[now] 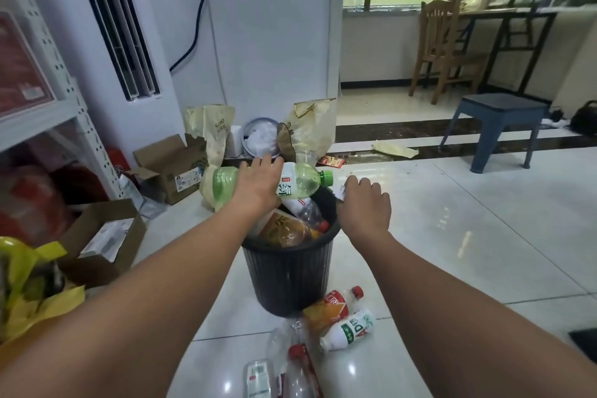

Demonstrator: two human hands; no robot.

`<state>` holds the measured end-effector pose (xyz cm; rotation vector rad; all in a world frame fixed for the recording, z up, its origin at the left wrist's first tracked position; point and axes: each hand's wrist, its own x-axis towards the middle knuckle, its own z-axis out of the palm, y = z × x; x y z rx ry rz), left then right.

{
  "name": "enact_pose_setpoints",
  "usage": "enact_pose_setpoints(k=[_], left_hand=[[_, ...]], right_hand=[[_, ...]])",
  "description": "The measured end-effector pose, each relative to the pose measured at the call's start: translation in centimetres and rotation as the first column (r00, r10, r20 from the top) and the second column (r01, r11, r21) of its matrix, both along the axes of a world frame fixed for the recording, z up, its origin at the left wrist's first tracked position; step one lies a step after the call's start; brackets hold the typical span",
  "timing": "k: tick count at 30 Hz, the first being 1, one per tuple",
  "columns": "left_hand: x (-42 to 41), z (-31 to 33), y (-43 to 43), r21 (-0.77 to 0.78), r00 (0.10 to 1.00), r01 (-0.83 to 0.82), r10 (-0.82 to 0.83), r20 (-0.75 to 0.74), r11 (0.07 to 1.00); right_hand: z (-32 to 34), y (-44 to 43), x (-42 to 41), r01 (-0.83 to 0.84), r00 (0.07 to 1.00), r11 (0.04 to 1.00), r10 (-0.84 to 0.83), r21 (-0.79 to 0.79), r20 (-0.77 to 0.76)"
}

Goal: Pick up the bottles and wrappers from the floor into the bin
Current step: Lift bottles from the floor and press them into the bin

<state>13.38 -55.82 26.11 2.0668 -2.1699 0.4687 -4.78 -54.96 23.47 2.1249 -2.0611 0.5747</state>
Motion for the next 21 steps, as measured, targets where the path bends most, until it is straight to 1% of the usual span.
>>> enact_pose_setpoints(k=[3, 6, 11, 16, 19, 21], left_hand=[[1.0, -0.7, -1.5, 0.041, 0.999, -0.041, 0.041, 0.004, 0.998], [1.5, -1.4, -2.9, 0.076, 0.997, -0.047, 0.042, 0.059, 0.996], [1.2, -2.7, -5.0, 0.141, 0.984, -0.03, 0.004, 0.178, 0.99], [-0.6, -4.4, -6.9, 0.217, 0.942, 0.024, -0.095, 0.322, 0.976], [-1.9, -5.9, -7.6, 0.252, 0.93, 0.019, -0.11, 0.352, 0.967], [-2.3, -6.7, -8.0, 0.256, 0.931, 0.033, -0.123, 0.345, 0.966]], right_hand=[[0.4, -1.7, 0.6, -0.021, 1.0, 1.0, 0.021, -0.006, -0.022], [0.5, -3.2, 1.2, -0.026, 1.0, 0.999, 0.026, -0.022, -0.013], [-0.4, -4.8, 1.8, -0.028, 1.0, 0.999, 0.028, -0.025, 0.014], [-2.1, -5.5, 1.9, -0.026, 1.0, 1.0, 0.026, -0.016, 0.008], [-3.0, -5.8, 1.8, -0.024, 1.0, 1.0, 0.024, -0.007, -0.014], [-3.3, -5.9, 1.6, -0.026, 0.999, 1.0, 0.026, -0.012, -0.022]])
